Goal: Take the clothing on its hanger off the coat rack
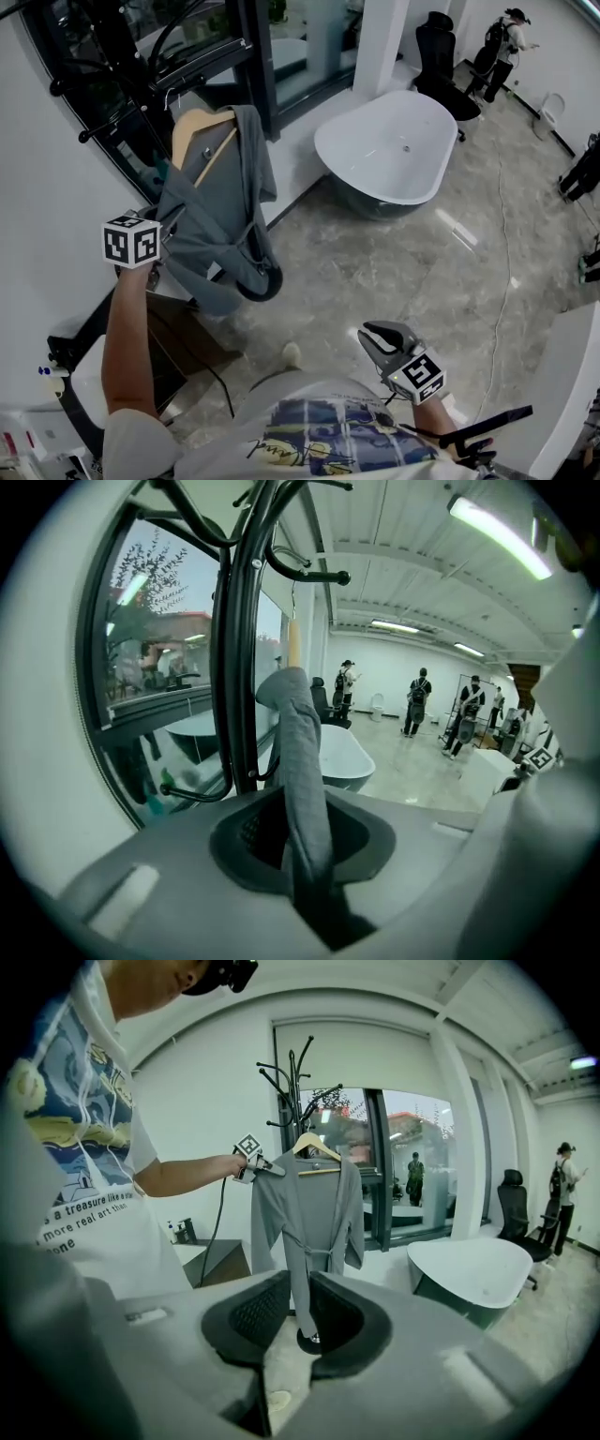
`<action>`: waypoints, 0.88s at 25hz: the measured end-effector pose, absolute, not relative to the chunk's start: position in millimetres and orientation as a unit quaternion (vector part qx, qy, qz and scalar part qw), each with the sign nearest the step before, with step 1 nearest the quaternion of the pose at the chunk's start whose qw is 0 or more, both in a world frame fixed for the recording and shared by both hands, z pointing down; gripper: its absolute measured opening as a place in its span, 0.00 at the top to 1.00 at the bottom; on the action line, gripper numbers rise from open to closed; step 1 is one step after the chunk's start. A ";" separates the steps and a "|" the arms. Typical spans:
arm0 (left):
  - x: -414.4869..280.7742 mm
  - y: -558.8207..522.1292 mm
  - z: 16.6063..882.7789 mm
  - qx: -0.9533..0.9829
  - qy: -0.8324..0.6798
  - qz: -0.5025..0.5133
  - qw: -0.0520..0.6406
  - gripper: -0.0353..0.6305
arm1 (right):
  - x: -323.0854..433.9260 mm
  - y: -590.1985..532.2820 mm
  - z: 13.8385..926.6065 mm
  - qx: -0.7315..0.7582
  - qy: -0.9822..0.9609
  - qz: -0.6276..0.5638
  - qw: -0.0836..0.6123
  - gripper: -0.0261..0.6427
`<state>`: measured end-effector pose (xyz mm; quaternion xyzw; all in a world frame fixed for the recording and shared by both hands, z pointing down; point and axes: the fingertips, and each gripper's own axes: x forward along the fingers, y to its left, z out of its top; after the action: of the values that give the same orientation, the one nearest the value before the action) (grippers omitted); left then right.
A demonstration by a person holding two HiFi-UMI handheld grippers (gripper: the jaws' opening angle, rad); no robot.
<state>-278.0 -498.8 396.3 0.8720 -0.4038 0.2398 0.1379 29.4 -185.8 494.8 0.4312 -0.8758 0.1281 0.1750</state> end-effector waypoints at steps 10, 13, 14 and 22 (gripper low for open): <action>-271.8 -492.6 383.0 0.894 -0.385 0.200 0.113 0.94 | 22.3 -195.0 490.6 0.440 -0.871 0.131 0.175 0.87; -271.5 -490.1 381.2 0.891 -0.390 0.201 0.115 0.94 | 22.1 -195.0 491.8 0.440 -0.868 0.129 0.188 0.87; -270.9 -489.3 381.3 0.891 -0.390 0.201 0.114 0.94 | 23.7 -194.2 494.1 0.442 -0.867 0.130 0.191 0.87; -255.9 -477.9 367.2 0.899 -0.374 0.206 0.093 0.94 | 33.3 -181.3 497.9 0.448 -0.865 0.133 0.184 0.87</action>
<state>-255.9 -477.9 367.2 0.8993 -0.3741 0.2064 0.0934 33.3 -181.3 497.9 0.4477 -0.8650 0.1328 0.1837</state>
